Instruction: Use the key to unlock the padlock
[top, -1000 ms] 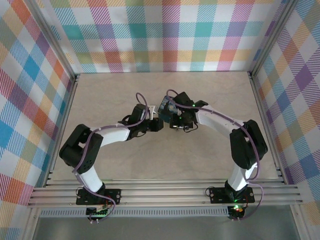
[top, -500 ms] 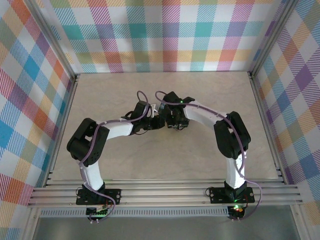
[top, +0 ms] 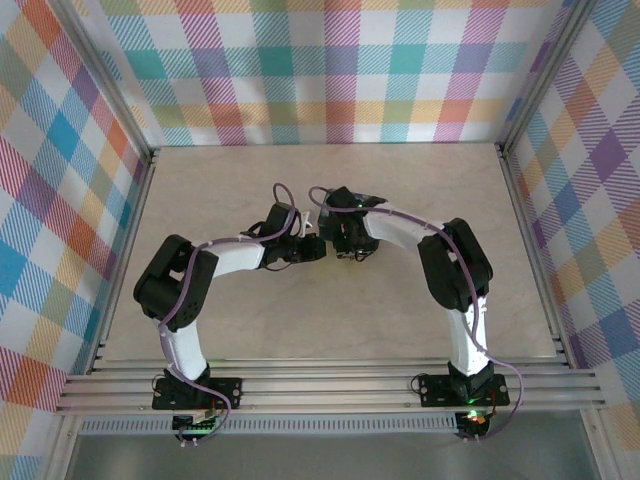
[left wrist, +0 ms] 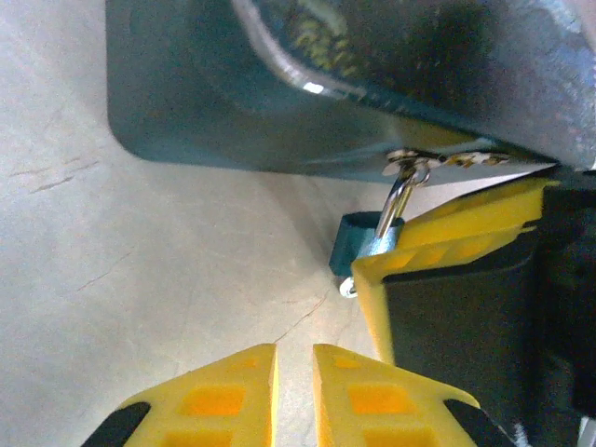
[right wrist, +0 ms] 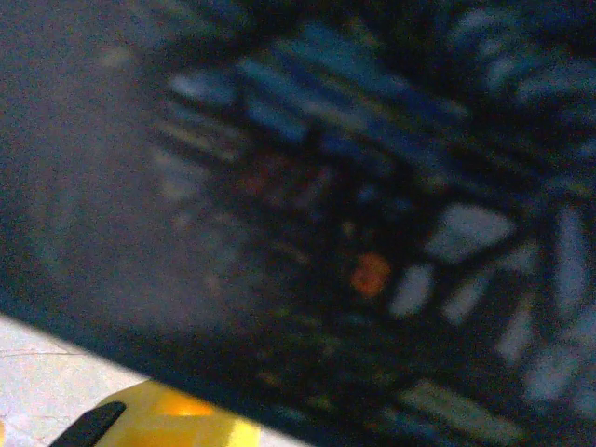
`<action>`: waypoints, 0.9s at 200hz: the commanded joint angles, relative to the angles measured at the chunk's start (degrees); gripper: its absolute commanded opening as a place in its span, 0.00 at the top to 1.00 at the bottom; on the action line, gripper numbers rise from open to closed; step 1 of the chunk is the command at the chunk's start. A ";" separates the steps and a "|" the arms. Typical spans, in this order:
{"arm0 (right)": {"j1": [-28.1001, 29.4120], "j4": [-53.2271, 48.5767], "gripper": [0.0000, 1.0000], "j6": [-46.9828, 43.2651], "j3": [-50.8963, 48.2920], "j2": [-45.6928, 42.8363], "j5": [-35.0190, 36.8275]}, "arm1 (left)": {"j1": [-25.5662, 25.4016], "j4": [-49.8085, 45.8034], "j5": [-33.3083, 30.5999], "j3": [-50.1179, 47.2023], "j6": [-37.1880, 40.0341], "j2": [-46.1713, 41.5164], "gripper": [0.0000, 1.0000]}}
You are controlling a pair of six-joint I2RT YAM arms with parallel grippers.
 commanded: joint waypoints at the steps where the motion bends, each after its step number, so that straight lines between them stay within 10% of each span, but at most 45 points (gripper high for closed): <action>1: -0.30 2.23 0.78 0.05 -0.20 0.18 -0.78 | 1.21 -1.85 1.53 0.04 1.74 -0.26 0.83; 180: -7.85 17.69 1.00 7.10 -19.23 -13.80 -17.88 | 1.77 24.21 6.10 -6.11 -14.06 3.64 0.78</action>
